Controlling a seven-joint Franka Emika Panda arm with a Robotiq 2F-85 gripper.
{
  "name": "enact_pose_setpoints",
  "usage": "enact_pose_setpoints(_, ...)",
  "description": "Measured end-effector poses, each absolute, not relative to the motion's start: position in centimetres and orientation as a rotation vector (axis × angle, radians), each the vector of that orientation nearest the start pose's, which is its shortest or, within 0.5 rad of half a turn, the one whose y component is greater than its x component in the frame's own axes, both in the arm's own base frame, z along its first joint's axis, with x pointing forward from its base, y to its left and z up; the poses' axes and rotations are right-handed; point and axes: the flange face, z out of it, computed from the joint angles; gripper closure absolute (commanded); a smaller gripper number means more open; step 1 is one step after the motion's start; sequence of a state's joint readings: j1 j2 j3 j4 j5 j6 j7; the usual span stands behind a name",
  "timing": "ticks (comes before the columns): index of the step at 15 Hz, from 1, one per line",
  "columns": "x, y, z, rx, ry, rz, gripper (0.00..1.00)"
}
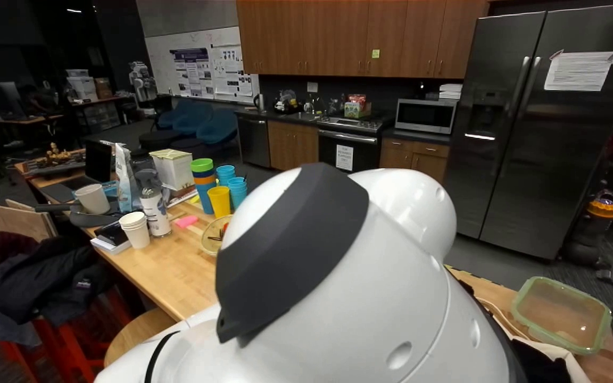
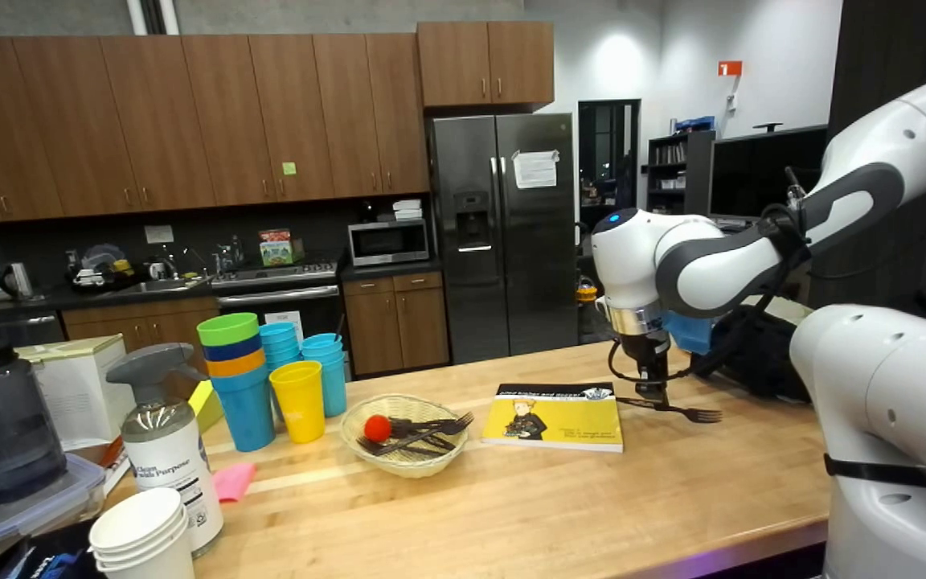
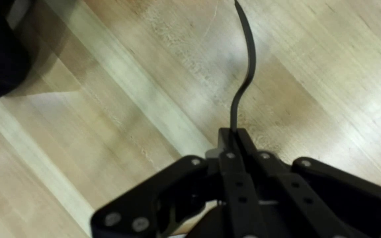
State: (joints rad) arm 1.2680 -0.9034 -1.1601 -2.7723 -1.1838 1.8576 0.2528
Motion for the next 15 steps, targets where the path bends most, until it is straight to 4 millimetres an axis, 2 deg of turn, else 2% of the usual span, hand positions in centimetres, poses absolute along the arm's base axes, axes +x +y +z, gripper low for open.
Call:
enact_pose_setpoints(9, 33.4, 5.5, 31.5, -3.17, -1.229, 0.046, 0.99)
enact_pose_setpoints(15, 32.6, 6.6, 33.9, -3.143, -1.249, -0.037, 0.99)
